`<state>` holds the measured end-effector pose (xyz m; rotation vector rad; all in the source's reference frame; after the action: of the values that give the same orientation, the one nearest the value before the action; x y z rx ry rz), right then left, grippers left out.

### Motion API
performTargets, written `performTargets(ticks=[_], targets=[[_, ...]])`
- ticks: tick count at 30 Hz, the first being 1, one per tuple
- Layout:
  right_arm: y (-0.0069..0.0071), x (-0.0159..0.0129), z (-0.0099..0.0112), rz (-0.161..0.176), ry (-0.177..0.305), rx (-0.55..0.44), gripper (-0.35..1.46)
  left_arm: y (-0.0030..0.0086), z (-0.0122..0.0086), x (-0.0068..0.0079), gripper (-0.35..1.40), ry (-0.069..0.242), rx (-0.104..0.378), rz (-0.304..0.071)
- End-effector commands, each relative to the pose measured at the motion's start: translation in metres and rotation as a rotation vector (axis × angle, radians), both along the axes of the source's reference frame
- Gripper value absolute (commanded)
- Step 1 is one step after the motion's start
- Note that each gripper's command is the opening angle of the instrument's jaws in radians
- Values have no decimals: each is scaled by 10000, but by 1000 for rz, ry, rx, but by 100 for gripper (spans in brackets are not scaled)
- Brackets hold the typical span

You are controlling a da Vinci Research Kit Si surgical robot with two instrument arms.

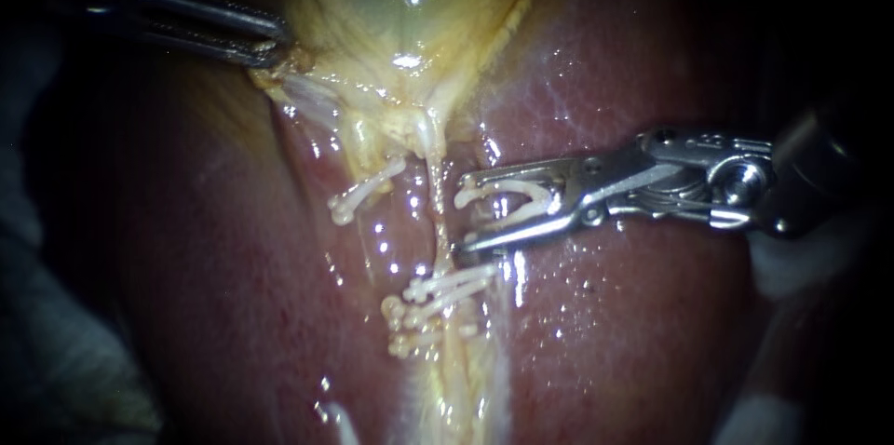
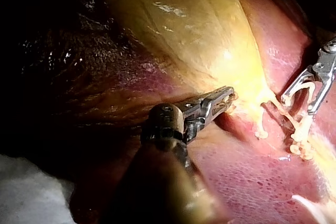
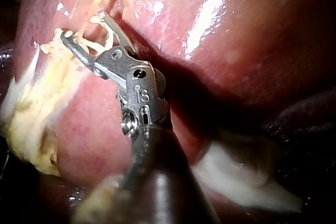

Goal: Clipping third clip right tube

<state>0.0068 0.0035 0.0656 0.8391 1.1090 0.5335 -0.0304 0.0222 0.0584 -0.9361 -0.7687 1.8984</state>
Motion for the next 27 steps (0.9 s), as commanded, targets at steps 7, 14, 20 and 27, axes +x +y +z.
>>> performTargets(ticks=[7,14,20,27], targets=[[2,8,25,34,-26,10,47,0,0,-1,-35,0,0,0],[0,21,32,47,-18,8,49,0,1,-1,-35,0,0,0],[-4,39,26,94,35,44,50,0,1,-1,-35,0,0,0],[-6,51,15,147,102,104,50,0,1,-1,-35,0,0,0]])
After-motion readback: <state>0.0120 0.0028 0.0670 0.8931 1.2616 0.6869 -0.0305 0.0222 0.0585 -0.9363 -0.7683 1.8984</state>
